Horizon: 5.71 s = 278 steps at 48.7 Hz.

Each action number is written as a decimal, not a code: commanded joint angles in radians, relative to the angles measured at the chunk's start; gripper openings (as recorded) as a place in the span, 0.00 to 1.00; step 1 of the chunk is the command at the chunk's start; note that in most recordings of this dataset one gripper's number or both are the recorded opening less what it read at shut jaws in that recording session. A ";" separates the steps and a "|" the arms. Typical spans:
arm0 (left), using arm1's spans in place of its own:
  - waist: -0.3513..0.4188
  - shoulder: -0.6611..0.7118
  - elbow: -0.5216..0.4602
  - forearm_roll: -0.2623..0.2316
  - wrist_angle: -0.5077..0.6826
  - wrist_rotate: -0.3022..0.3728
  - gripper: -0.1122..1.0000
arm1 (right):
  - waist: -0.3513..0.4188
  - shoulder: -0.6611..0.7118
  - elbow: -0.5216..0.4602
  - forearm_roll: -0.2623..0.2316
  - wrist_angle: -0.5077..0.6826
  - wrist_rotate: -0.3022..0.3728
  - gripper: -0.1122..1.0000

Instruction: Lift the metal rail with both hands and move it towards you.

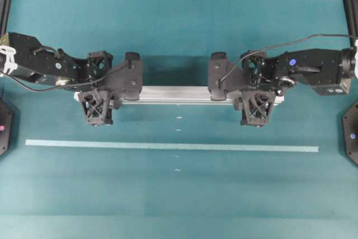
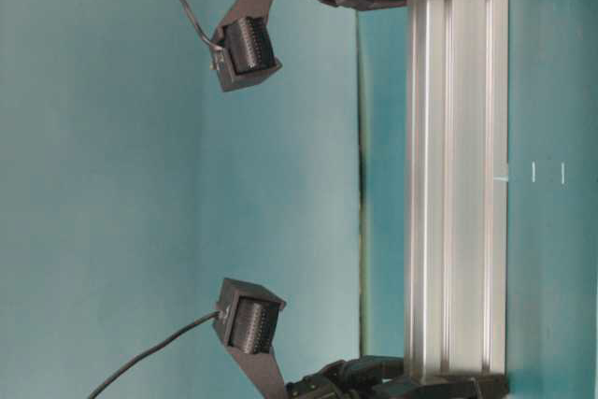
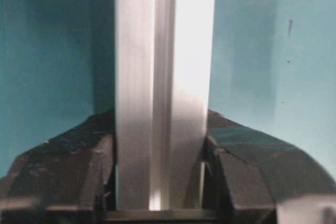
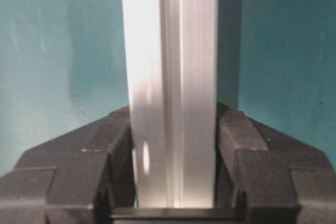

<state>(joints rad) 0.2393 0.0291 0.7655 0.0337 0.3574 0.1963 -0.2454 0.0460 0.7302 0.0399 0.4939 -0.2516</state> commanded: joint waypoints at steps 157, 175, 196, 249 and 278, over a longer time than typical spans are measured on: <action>-0.164 -0.282 -0.515 -0.003 0.772 -0.215 0.36 | 0.155 -0.179 -0.520 0.031 0.793 0.333 0.46; -0.166 -0.213 -0.311 -0.002 0.518 -0.262 0.36 | 0.160 -0.127 -0.341 0.032 0.572 0.328 0.46; -0.179 -0.118 -0.202 -0.003 0.365 -0.288 0.36 | 0.199 -0.040 -0.247 0.032 0.345 0.307 0.46; -0.222 -0.011 -0.098 -0.002 0.140 -0.379 0.36 | 0.255 0.031 -0.126 0.060 0.173 0.307 0.46; -0.218 0.025 -0.092 -0.002 0.106 -0.373 0.36 | 0.255 0.058 -0.123 0.067 0.129 0.308 0.46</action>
<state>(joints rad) 0.0046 0.0568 0.6811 0.0353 0.4863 -0.1212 -0.0046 0.0936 0.6259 0.0890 0.6581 0.0491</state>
